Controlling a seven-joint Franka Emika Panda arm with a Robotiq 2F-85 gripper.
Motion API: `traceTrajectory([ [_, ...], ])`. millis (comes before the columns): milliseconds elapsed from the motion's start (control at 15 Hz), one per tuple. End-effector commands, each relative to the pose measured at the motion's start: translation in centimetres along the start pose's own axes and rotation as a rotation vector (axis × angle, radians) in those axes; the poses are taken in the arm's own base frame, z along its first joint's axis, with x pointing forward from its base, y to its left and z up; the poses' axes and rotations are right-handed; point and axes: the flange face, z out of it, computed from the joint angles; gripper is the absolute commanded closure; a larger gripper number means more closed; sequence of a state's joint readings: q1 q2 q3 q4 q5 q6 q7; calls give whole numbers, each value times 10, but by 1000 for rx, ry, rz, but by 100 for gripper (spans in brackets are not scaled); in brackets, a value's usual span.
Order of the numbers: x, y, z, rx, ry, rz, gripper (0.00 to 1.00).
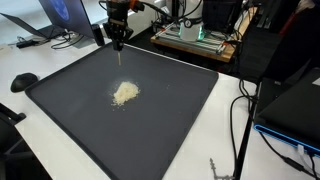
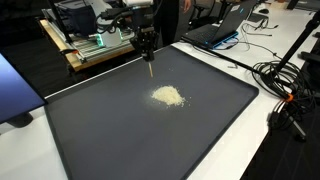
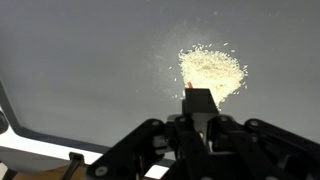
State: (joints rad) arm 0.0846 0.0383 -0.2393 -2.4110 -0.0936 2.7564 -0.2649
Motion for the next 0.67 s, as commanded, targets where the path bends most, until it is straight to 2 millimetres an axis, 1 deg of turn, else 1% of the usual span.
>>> traceTrajectory([
  [0,31,-22,-17,-20,-82,-68,96],
  [133,43,-39,-12,-8,-125,-101,96],
  [333,57,-58,5,2,-178,-122,96],
  [467,63,-64,21,-13,-187,-106,96],
  [600,64,-64,43,-41,-193,-45,96],
])
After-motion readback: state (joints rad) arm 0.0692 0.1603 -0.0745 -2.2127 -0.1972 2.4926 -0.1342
